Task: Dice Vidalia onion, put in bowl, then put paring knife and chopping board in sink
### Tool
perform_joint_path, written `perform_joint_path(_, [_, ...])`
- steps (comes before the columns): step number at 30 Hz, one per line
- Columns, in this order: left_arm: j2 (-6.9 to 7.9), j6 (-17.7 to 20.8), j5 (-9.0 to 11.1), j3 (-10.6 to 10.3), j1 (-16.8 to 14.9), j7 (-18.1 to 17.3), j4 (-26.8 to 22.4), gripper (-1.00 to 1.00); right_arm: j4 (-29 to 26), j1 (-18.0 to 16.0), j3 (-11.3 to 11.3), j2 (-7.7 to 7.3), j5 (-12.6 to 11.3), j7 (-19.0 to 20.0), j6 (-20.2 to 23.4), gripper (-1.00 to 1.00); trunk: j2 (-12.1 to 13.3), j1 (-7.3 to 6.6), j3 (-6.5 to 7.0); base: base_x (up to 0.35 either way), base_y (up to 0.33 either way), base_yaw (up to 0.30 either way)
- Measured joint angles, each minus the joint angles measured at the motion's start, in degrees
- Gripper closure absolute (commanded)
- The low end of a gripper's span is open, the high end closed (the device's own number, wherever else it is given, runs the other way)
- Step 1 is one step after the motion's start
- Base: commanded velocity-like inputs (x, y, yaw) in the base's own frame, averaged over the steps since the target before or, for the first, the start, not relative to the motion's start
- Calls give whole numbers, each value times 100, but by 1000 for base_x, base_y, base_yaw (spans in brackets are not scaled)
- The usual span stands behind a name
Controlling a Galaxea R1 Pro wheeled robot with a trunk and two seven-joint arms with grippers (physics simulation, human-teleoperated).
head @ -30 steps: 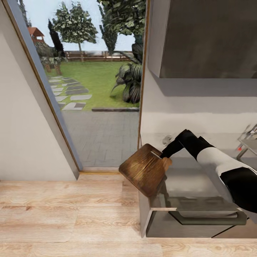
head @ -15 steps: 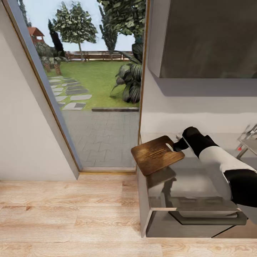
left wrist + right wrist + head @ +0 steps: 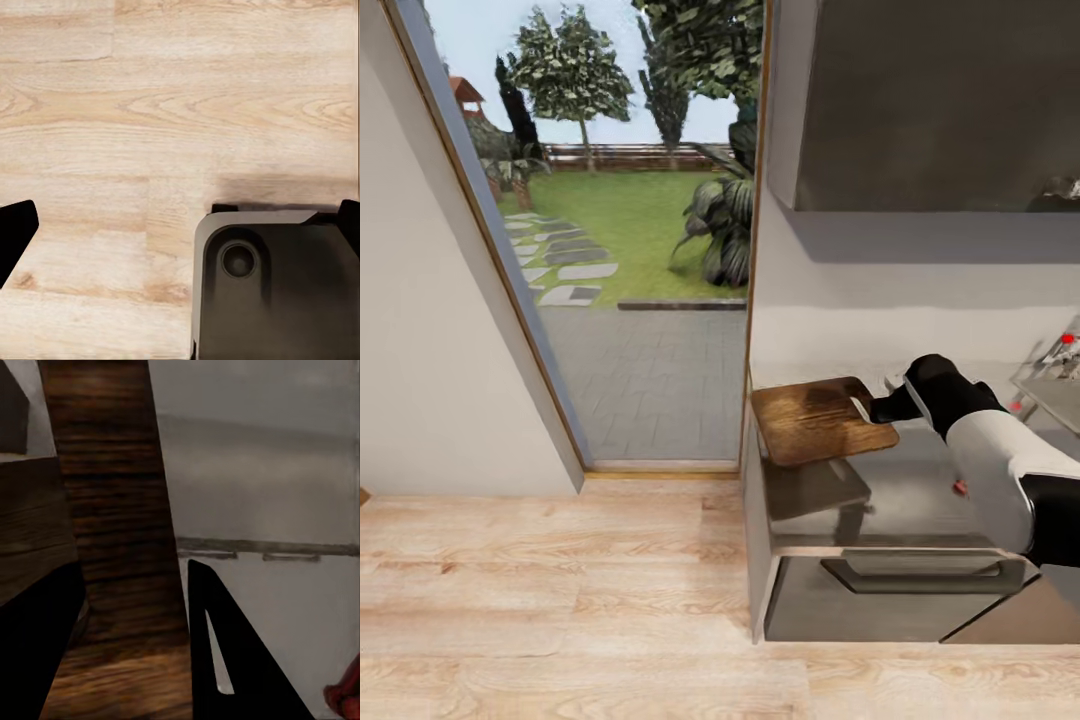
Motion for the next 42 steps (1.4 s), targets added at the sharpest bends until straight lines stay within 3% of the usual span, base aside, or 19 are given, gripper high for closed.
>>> perform_joint_path(11, [0, 0, -1, 1, -1, -1, 1, -100, 2, 1, -3, -99, 25, 0, -2, 100, -1, -3, -1, -110, -240, 0])
perform_joint_path(13, [0, 4, 0, 3, 0, 0, 0, -100, 6, 0, -7, -201, 71, -72, -17, 100, -1, -4, -1, 98, -170, 0])
perform_joint_path(19, [0, 1, 0, 4, 0, 0, 0, -100, 32, 1, -13, -255, 8, -306, -3, 100, -1, -5, -1, 155, -177, 0])
perform_joint_path(21, [0, 1, 0, 2, 0, 0, 0, -100, 52, 1, -79, -275, 13, -320, -3, 100, -1, -5, -1, 175, -193, 0])
perform_joint_path(23, [0, 1, 0, 3, 0, 0, 0, -100, 79, 0, -403, -299, 3, -326, -2, 100, -1, -5, -1, 177, -214, 0])
perform_joint_path(25, [0, 1, 0, 1, 0, -1, 1, -100, 86, 1, -478, -301, -4, -328, -1, 100, -1, -5, -1, 176, -226, 0])
perform_joint_path(42, [-1, 3, -8, 0, 0, 1, 0, -100, 242, 2, -527, -329, -3, -317, -17, 100, 1, -2, 0, 27, -293, 0])
